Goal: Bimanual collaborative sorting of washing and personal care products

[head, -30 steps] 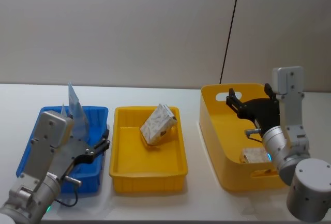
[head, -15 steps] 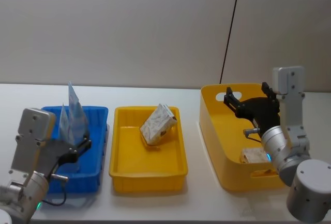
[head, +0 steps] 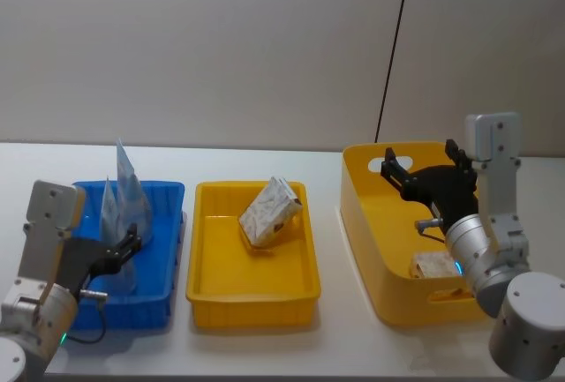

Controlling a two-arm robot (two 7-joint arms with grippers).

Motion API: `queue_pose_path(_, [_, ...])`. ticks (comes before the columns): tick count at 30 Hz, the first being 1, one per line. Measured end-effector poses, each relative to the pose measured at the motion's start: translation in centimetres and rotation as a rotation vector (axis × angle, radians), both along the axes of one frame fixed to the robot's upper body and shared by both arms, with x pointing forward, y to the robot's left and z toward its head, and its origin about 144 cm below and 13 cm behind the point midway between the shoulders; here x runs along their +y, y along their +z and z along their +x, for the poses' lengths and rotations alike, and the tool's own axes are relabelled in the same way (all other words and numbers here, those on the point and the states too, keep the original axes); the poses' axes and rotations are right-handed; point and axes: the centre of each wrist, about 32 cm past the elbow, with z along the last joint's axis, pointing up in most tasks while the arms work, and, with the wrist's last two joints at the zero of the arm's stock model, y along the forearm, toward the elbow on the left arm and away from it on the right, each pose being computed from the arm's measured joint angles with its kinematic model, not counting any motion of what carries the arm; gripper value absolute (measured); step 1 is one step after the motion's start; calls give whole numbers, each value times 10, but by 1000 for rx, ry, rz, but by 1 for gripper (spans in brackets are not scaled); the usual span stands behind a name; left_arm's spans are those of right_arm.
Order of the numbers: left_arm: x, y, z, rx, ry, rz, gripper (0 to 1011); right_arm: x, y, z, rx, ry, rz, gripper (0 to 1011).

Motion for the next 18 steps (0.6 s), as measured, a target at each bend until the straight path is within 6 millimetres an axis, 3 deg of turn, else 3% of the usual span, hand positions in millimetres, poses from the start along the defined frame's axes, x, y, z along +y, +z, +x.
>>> queue_pose_path(18, [-4,-14,30,63,5,25,1001,0,0,0,-2,4,1,1004])
